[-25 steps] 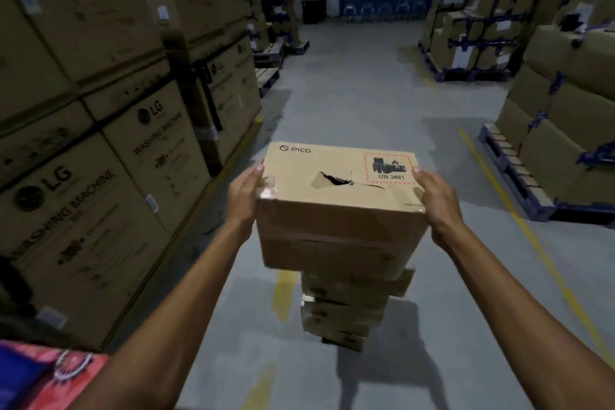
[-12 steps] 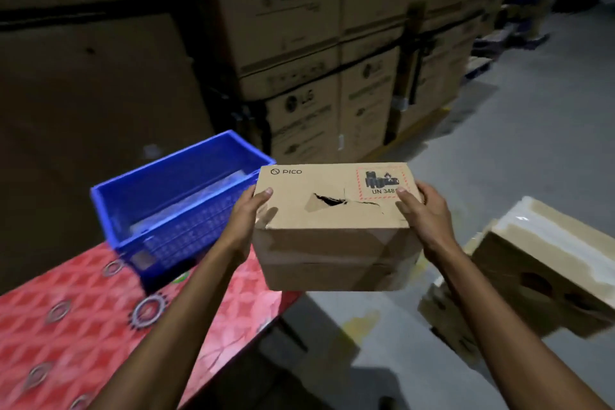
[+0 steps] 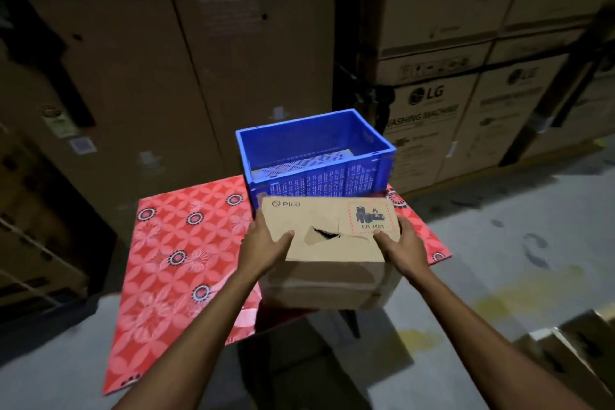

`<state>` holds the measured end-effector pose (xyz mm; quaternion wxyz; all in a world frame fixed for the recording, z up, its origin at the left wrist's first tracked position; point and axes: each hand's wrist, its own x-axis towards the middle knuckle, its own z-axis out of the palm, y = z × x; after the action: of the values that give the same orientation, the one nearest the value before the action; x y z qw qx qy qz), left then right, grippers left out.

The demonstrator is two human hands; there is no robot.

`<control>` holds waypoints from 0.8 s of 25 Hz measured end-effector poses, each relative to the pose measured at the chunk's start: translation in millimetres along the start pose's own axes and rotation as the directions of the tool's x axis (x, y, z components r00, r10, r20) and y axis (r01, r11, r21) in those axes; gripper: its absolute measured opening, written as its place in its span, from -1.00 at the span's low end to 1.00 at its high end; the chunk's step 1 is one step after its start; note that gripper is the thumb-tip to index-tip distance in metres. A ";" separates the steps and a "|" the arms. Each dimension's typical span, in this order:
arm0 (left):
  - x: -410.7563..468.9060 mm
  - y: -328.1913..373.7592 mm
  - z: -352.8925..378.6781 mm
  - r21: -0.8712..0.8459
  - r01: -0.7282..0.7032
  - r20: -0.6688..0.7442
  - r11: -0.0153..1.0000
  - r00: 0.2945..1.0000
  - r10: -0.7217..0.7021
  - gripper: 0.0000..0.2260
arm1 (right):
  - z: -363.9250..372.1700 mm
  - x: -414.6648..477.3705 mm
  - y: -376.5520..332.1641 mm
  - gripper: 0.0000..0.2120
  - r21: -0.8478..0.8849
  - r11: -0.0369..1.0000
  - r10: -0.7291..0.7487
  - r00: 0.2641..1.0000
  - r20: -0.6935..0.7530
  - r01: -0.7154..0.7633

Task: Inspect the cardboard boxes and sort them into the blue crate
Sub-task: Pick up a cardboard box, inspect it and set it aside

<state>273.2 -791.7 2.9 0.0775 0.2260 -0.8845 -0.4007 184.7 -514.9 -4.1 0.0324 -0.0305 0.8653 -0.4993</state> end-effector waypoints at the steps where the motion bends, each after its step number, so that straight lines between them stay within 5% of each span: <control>1: -1.8 -12.2 4.9 0.081 0.031 0.011 0.996 0.999 -0.032 -0.13 | 6.5 -2.4 3.3 -0.50 -0.043 0.999 0.006 1.000 0.028 -0.004; 4: 0.3 -14.9 10.8 0.284 0.091 0.035 0.954 0.994 -0.105 -0.04 | 15.3 10.2 0.1 -0.37 -0.189 0.981 0.055 0.995 0.088 -0.038; 9: 18.0 27.2 33.9 0.550 0.162 0.034 0.819 0.976 -0.216 0.05 | 38.8 31.5 -27.6 0.25 -0.512 0.827 0.296 0.954 0.045 -0.232; 15: 28.5 37.7 49.4 0.590 0.270 -0.071 0.761 0.956 -0.285 0.04 | 55.3 39.3 -49.2 0.36 -0.672 0.719 0.303 0.950 0.072 -0.178; 20: 22.5 26.6 46.7 0.546 0.236 -0.105 0.804 0.971 -0.214 0.10 | 69.9 26.4 -41.5 0.24 -0.733 0.674 0.169 0.985 0.031 -0.093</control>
<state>229.5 -755.2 -9.4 -0.0226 0.3495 -0.9278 -0.1289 165.4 -598.1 -3.7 0.0948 -0.0026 0.9895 -0.1088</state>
